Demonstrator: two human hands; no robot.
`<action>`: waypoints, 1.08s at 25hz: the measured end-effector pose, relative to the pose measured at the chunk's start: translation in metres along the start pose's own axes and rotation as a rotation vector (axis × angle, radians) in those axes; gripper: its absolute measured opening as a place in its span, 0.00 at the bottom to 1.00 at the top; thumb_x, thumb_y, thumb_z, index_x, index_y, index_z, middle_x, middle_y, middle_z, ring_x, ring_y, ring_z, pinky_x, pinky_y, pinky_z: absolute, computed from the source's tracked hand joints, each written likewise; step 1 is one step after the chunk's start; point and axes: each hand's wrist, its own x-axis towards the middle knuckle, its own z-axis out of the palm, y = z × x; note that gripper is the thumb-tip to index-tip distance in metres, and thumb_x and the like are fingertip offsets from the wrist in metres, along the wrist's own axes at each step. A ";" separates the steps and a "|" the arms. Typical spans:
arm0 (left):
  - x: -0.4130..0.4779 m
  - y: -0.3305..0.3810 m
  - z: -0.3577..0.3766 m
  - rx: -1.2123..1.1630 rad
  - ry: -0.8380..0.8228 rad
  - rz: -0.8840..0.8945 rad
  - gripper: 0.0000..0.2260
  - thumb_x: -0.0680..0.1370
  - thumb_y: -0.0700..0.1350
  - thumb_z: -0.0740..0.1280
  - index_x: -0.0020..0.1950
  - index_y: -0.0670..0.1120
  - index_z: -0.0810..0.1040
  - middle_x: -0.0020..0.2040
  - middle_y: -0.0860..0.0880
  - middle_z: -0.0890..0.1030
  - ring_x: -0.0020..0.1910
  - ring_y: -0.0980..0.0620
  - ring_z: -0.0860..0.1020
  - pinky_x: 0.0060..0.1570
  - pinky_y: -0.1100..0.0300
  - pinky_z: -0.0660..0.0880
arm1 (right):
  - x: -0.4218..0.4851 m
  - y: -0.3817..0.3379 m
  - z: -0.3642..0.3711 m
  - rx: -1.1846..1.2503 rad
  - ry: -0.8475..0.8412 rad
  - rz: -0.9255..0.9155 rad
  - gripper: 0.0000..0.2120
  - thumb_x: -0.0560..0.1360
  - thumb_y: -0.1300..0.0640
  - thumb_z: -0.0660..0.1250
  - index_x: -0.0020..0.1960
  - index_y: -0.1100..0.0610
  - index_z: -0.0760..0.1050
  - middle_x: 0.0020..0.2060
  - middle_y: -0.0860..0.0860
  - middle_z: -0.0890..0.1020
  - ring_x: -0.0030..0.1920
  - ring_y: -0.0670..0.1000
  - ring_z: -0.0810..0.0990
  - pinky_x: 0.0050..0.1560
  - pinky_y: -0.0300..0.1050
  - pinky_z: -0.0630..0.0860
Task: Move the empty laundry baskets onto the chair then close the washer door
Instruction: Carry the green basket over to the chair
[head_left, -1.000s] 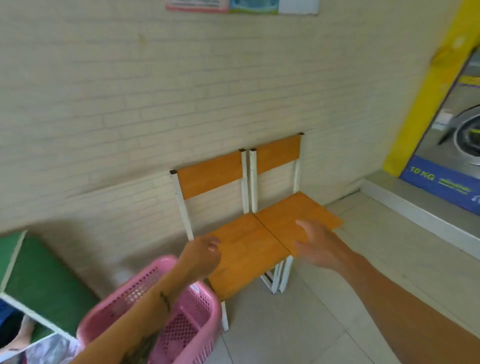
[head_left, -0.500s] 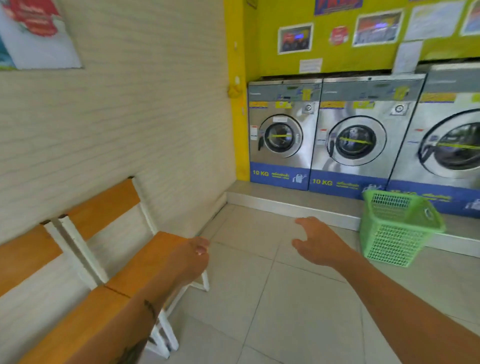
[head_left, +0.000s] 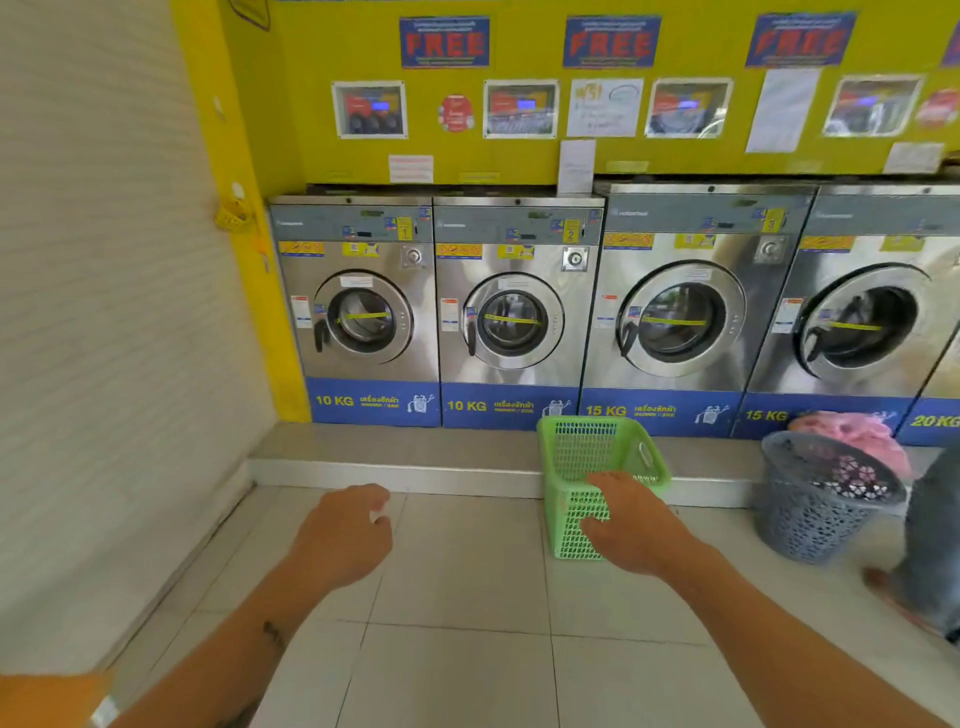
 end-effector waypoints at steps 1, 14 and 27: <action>0.031 0.014 0.013 -0.009 -0.007 0.027 0.18 0.76 0.46 0.64 0.66 0.51 0.77 0.66 0.53 0.78 0.66 0.50 0.74 0.66 0.57 0.68 | 0.024 0.014 -0.004 0.001 0.012 0.012 0.24 0.74 0.54 0.65 0.69 0.58 0.69 0.66 0.55 0.73 0.65 0.57 0.72 0.64 0.50 0.70; 0.371 0.218 0.201 0.133 -0.254 0.350 0.23 0.79 0.47 0.59 0.75 0.48 0.66 0.74 0.45 0.69 0.73 0.45 0.67 0.70 0.53 0.64 | 0.284 0.208 -0.051 0.050 0.089 0.368 0.22 0.76 0.56 0.64 0.69 0.59 0.69 0.67 0.58 0.72 0.69 0.57 0.68 0.68 0.48 0.64; 0.588 0.285 0.376 0.125 -0.306 0.064 0.25 0.77 0.46 0.63 0.74 0.44 0.66 0.74 0.45 0.68 0.72 0.45 0.67 0.71 0.56 0.61 | 0.582 0.393 -0.052 0.031 -0.252 0.349 0.28 0.71 0.54 0.64 0.70 0.55 0.66 0.66 0.57 0.71 0.66 0.58 0.72 0.65 0.51 0.70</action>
